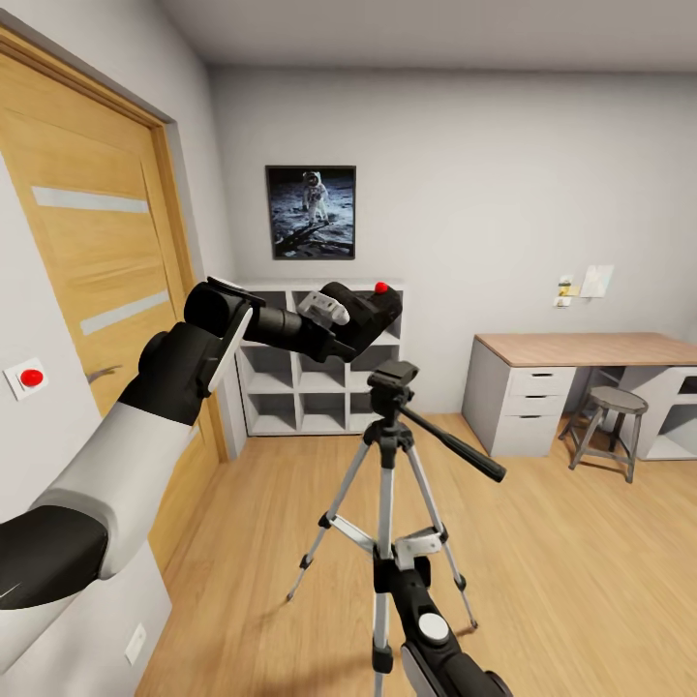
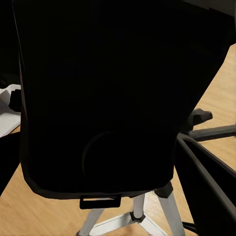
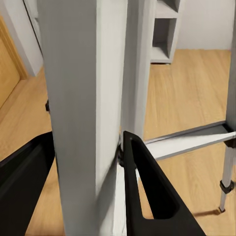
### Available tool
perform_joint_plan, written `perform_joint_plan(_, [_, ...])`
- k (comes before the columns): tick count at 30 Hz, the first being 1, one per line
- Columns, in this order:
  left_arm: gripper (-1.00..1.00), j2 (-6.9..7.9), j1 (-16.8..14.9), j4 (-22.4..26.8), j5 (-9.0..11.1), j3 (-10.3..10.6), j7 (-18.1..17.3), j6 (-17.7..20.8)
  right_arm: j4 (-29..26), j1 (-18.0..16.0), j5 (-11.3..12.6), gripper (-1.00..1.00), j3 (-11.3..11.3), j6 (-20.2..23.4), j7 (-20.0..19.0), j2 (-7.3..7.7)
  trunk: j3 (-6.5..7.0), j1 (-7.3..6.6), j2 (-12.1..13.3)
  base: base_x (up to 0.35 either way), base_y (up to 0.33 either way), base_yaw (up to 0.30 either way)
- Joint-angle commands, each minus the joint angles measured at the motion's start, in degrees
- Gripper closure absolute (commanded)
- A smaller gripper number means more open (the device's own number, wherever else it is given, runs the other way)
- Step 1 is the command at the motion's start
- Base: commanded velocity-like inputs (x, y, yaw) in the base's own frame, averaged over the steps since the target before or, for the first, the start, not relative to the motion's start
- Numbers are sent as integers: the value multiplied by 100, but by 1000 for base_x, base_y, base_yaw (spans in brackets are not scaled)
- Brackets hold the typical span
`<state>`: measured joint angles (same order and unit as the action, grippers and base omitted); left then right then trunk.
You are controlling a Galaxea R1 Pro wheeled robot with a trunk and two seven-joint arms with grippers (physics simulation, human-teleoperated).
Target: Attach the digital camera to the camera tripod in the bedroom.
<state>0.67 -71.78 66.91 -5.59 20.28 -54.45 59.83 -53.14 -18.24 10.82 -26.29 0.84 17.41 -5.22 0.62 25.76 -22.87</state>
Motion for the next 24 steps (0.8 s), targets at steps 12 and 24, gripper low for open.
perform_joint_plan(12, [100,11,-3,6,-48,8,-57,17,-36,-2,-9,100,-16,-265,-4,13,-3,2,-5,0,0,0])
perform_joint_plan(24, [100,24,-3,6,-48,11,-57,17,-49,-2,-10,100,46,-279,-715,94,-3,2,-5,0,0,0])
